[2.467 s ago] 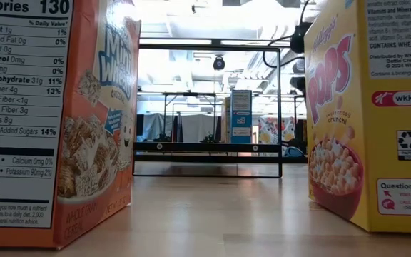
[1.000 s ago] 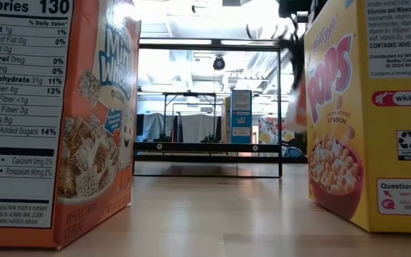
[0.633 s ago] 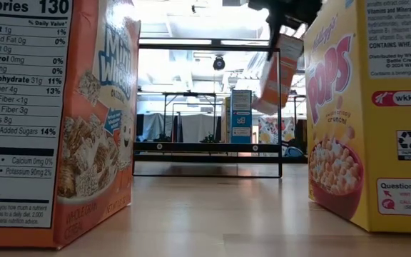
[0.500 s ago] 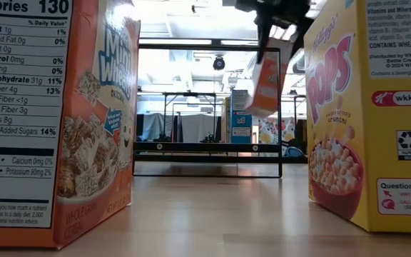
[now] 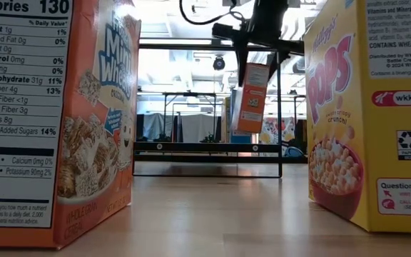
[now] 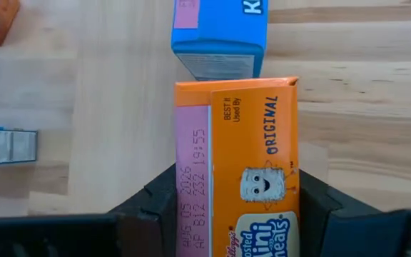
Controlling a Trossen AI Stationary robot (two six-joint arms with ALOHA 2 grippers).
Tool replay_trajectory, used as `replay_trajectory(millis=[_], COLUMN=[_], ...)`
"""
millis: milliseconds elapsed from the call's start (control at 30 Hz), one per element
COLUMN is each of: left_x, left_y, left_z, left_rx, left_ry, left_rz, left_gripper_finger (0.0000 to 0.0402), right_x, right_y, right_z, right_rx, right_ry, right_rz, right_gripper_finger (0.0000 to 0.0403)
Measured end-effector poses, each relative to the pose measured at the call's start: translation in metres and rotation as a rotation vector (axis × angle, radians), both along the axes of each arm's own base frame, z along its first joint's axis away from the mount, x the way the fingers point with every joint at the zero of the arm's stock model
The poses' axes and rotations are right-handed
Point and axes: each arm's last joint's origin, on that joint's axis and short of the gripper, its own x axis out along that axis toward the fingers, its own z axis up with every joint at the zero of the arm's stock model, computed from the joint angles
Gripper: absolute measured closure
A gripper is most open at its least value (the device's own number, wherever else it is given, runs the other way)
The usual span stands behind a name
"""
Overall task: Stack cereal on shelf
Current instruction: Put the top right orange cereal box on the shelf
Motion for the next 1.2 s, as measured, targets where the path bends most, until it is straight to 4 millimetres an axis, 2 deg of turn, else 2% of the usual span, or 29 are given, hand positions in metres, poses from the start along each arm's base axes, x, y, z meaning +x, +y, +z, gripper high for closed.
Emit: replay_trajectory(millis=[567, 967, 1200], left_x=[0.0, 0.0, 0.0], left_y=[0.0, 0.0, 0.0], left_z=[-0.001, -0.001, -0.001], left_rx=[-0.004, -0.004, -0.004], left_ry=[0.011, 0.012, 0.012], left_rz=[0.001, 0.002, 0.003], left_gripper_finger=[0.0401, 0.0401, 0.0401], right_x=[0.007, 0.008, 0.01], right_y=[-0.003, -0.003, -0.001], right_z=[-0.013, -0.013, -0.006], right_rx=[0.008, -0.014, -0.076], right_ry=[0.032, 0.029, 0.031], right_rz=[0.002, 0.007, 0.055], right_gripper_finger=[0.0241, 0.0168, 0.0159])
